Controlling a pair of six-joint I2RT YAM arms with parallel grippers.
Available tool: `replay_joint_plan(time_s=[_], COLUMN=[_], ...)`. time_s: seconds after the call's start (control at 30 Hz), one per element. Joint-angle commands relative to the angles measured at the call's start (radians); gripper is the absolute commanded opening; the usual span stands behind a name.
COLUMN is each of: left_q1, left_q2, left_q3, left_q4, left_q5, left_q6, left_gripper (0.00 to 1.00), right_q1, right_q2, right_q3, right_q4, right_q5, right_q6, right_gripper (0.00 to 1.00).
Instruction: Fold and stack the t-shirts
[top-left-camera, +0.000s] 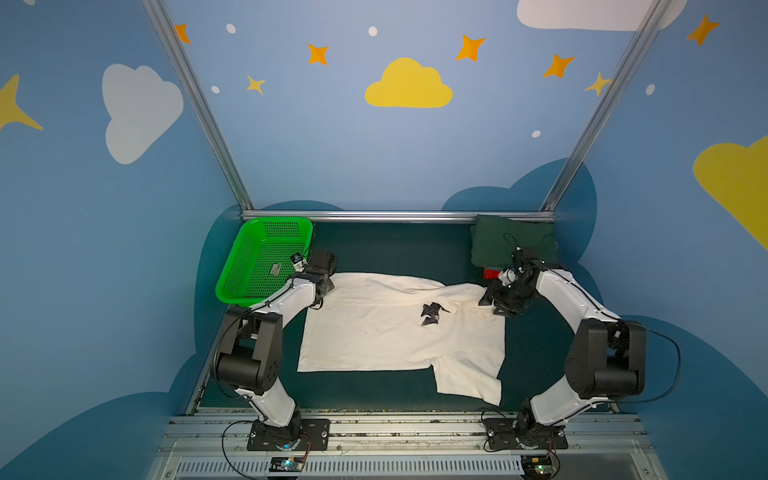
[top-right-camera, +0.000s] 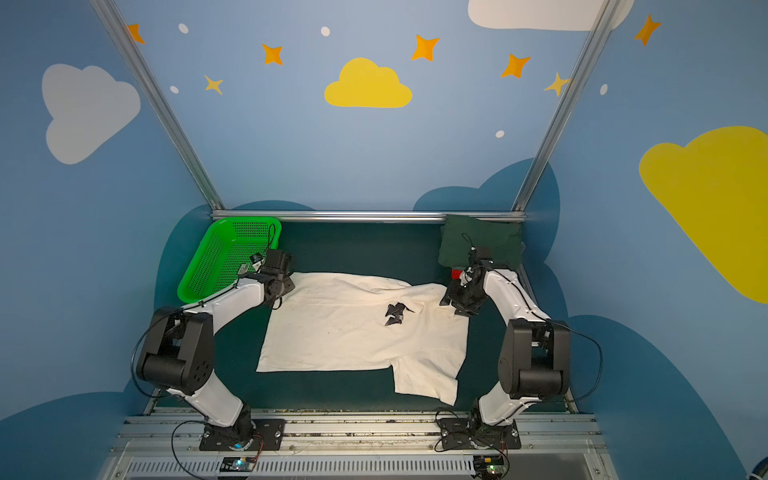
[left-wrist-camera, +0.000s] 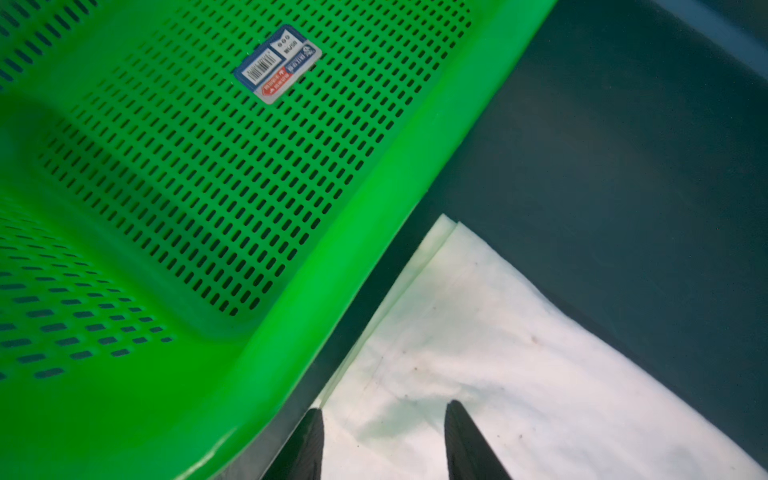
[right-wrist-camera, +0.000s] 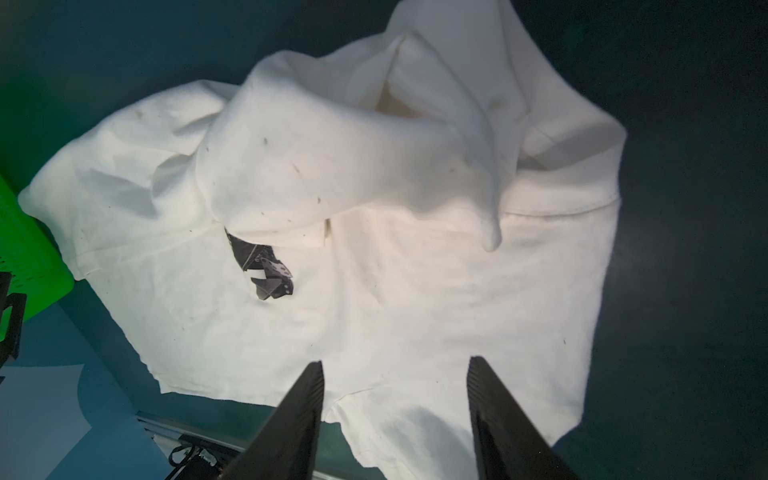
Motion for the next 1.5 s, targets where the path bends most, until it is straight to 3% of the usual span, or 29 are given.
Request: replay_joint_plan(time_s=[0.0, 0.47, 0.57, 0.83, 1.0, 1.47], left_q1=[-0.011, -0.022, -0.02, -0.021, -0.02, -0.02], left_q2=[0.026, 0.055, 0.068, 0.096, 0.088, 0.023], left_q3=[0.029, 0.035, 0.044, 0.044, 0.036, 0.001], left_q4=[0.005, -0.005, -0.014, -0.007, -0.003, 0.006], left_q5=[0.037, 0.086, 0.105, 0.143, 0.145, 0.137], left_q6=[0.011, 0.015, 0.015, 0.007, 0.009, 0.012], left_gripper=[0.49, 0.5, 0.5, 0.5, 0.5, 0.49], right_q1=[0.0, 0.006, 0.006, 0.019, 0.02, 0.054], right_q2=[0.008, 0.138, 0.166, 0.165, 0.151, 0.069], right_q3=[-0.028, 0.035, 0.08, 0.125, 0.134, 0.124], right_q4=[0.049, 0.165, 0.15, 0.116, 0.105, 0.059], right_q5=[-0.038, 0.09, 0.098, 0.149, 0.153, 0.162], right_q6=[0.043, 0.065, 0.058, 0.044, 0.047, 0.054], right_gripper=[0.53, 0.51, 0.45, 0.1, 0.0, 0.0])
